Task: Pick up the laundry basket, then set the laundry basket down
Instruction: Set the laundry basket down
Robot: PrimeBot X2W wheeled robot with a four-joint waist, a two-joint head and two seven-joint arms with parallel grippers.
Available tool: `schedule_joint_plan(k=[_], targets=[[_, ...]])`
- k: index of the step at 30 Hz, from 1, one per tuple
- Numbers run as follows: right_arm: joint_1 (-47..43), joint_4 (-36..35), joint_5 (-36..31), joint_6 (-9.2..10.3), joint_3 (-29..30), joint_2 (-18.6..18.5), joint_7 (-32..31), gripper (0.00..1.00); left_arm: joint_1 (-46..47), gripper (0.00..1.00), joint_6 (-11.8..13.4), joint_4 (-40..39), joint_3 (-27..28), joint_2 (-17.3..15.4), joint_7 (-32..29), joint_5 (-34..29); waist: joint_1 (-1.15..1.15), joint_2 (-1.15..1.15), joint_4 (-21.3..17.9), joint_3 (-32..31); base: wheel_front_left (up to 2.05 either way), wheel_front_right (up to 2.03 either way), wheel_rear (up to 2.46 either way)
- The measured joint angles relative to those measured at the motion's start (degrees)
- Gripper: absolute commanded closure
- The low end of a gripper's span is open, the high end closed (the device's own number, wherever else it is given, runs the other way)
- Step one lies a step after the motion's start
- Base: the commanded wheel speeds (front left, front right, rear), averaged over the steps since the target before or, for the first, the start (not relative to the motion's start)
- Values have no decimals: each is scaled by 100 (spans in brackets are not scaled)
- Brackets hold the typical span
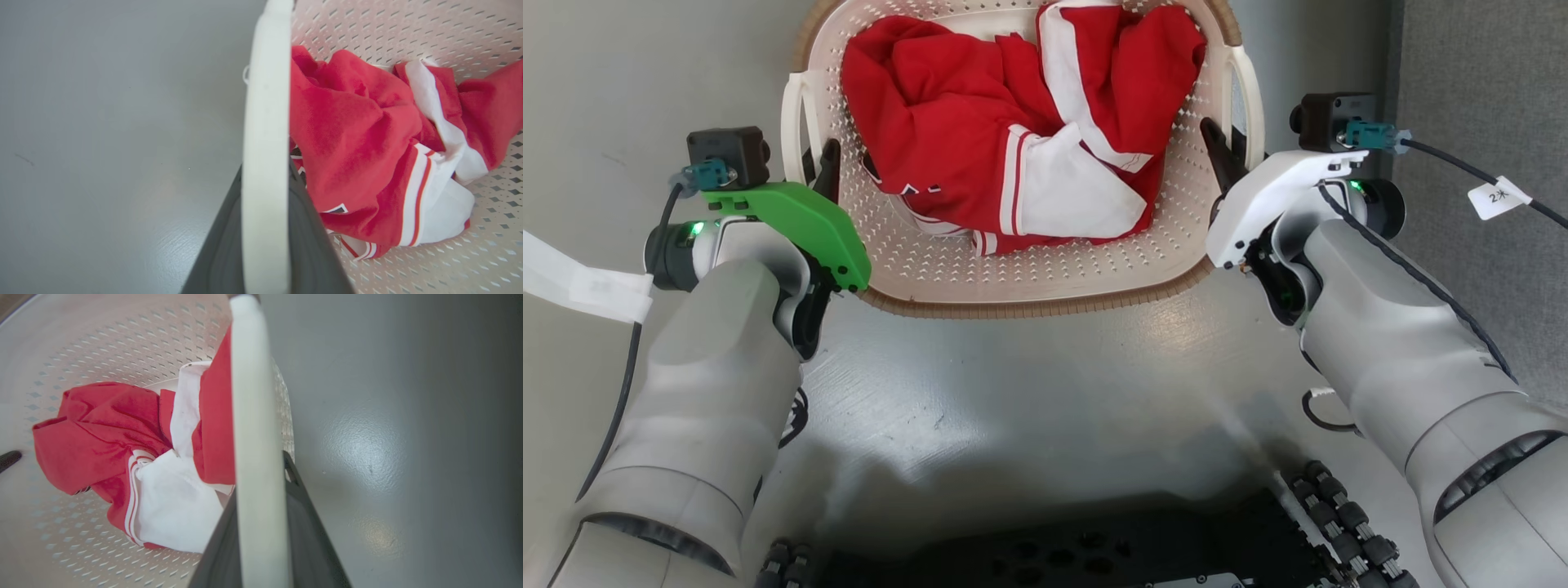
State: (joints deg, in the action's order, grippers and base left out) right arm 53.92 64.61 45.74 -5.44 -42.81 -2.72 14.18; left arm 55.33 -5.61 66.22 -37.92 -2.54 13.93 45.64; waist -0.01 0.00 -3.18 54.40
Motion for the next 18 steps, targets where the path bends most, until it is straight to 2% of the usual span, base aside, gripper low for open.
schedule_joint_plan(k=[2,4,5,6,7,8,18], targets=[[11,-5,0,9,25,1,0,83,7,100,0,0,20,0,1,-14,0,0,1,6,0,0,0],[29,-53,-2,27,71,2,0,77,19,100,0,4,48,-1,8,-14,0,0,2,11,0,0,0],[46,-75,-12,34,89,1,-1,62,24,100,0,11,60,-8,30,-14,0,0,2,13,0,0,0],[65,-97,-37,42,109,1,0,50,32,69,0,19,69,-14,32,-14,0,0,1,15,0,0,0],[83,-123,-52,51,136,-9,1,20,47,57,1,29,77,-23,32,-14,0,0,1,16,0,0,0],[96,-132,-53,52,164,-32,10,0,51,0,0,44,83,-47,34,-14,0,0,0,17,0,0,0],[101,-107,-90,152,274,-87,16,0,63,0,1,118,105,-96,51,-33,0,0,6,20,0,0,0]])
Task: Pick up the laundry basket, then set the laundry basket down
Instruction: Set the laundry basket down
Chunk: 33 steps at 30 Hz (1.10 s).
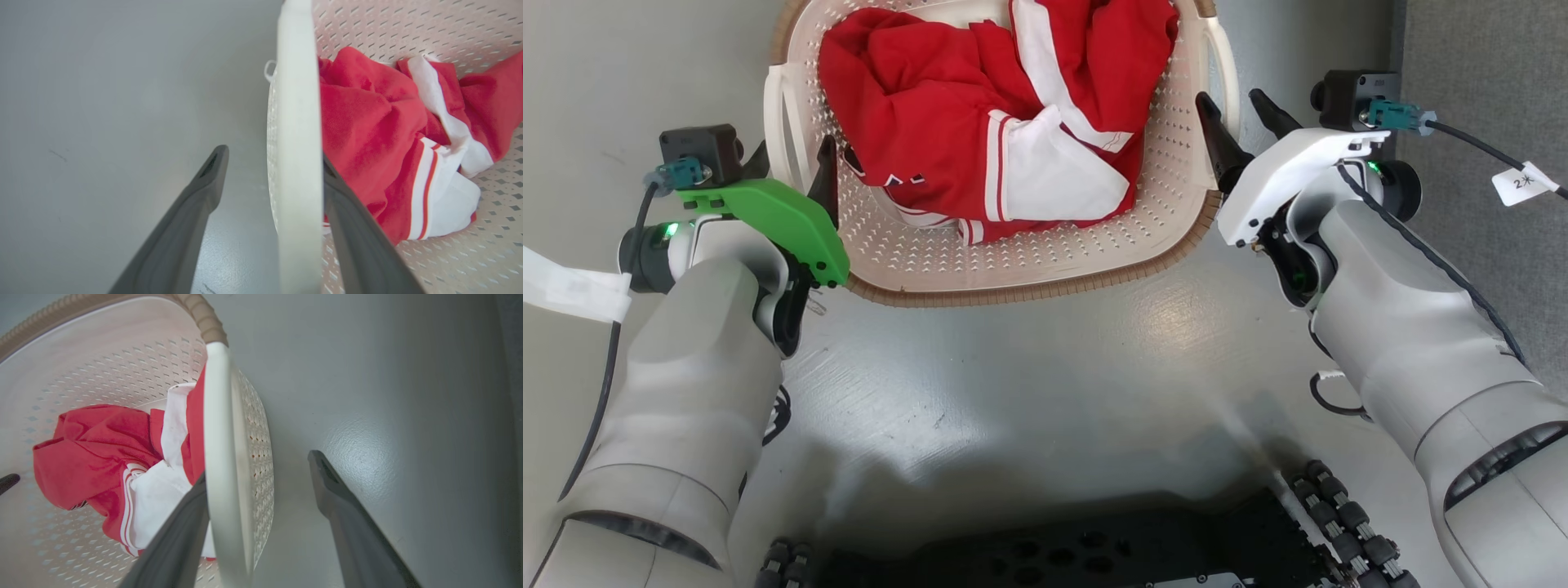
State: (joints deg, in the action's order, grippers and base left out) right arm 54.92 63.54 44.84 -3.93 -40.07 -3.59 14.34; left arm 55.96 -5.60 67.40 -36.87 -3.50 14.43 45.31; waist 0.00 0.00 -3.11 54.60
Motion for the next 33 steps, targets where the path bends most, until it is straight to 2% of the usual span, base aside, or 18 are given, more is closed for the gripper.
schedule_joint_plan(k=[17,33], targets=[[-59,-76,-102,5,188,1,0,0,-12,0,0,-26,145,-36,0,-122,0,0,5,-246,0,0,0],[-645,-281,-409,-9,355,2,0,0,-678,0,-20,-539,542,-113,0,-141,0,0,-61,-1198,0,0,0]])
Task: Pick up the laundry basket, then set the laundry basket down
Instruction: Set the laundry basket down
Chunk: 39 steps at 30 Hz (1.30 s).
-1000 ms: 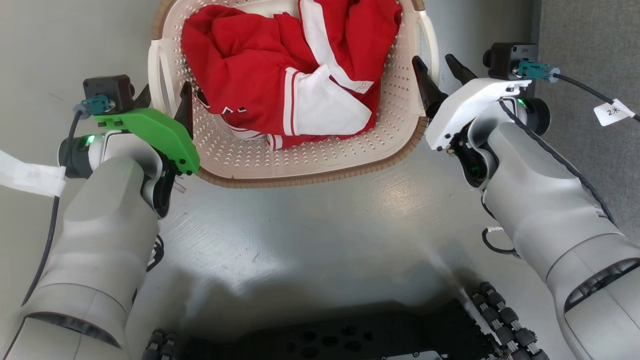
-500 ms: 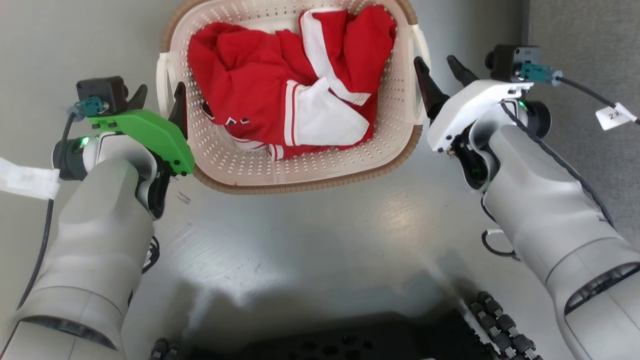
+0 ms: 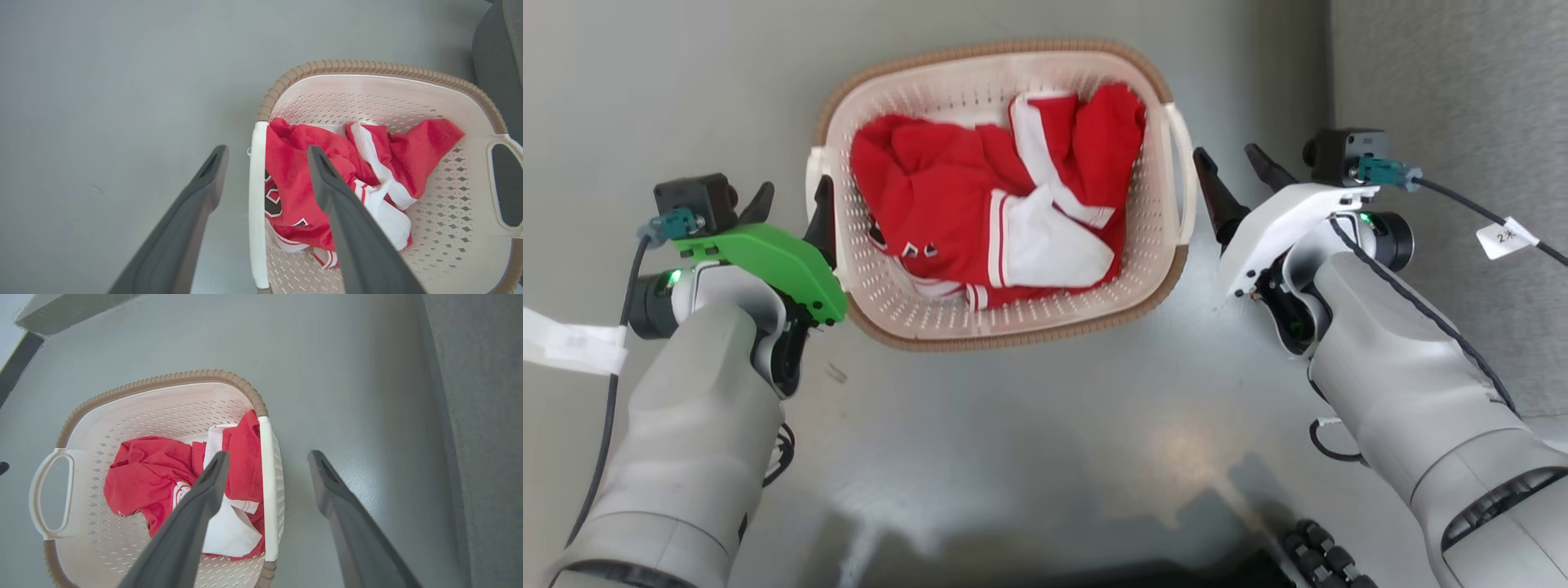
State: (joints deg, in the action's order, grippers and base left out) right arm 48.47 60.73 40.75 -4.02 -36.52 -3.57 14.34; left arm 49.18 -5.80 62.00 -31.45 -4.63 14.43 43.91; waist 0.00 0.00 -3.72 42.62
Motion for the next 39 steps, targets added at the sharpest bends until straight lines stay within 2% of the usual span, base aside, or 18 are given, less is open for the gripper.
schedule_joint_plan(k=[22,39], targets=[[-993,-967,-515,-51,647,-192,0,0,-986,0,-59,-1016,671,-55,0,-331,0,0,-75,-1518,0,0,0],[-1941,-2056,-1026,-36,1210,-248,0,0,-2054,0,-71,-1946,1265,-42,0,-731,0,0,-59,-2769,0,0,0]])
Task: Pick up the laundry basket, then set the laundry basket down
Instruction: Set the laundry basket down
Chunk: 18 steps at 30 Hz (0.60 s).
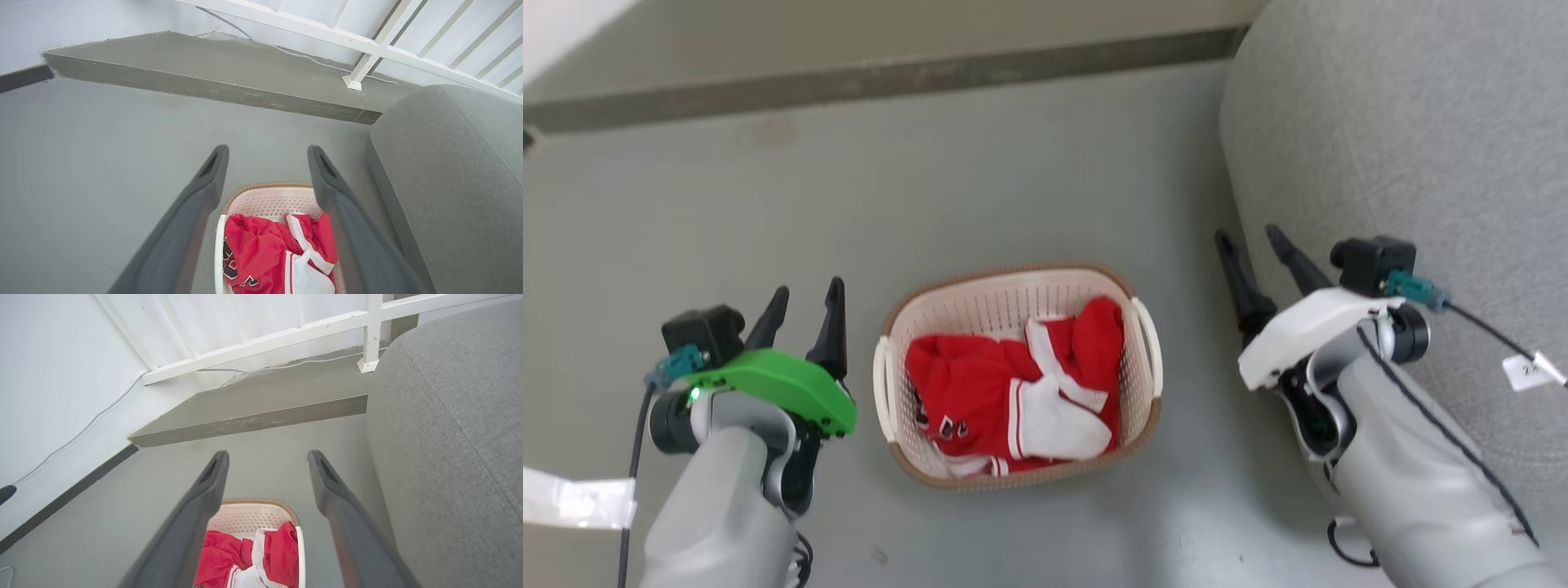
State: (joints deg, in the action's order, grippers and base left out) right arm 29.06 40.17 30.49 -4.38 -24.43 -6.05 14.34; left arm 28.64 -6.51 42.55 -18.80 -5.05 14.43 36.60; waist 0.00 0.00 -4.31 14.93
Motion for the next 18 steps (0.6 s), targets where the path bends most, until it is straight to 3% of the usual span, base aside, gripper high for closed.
schedule_joint_plan(k=[10,18], targets=[[-803,-564,-292,44,256,32,0,0,-637,0,0,-512,221,97,0,-212,0,0,9,-788,0,0,0],[-938,-1238,-632,90,417,9,1,0,-928,0,25,-978,399,96,0,-410,0,0,22,-1120,0,0,0]])
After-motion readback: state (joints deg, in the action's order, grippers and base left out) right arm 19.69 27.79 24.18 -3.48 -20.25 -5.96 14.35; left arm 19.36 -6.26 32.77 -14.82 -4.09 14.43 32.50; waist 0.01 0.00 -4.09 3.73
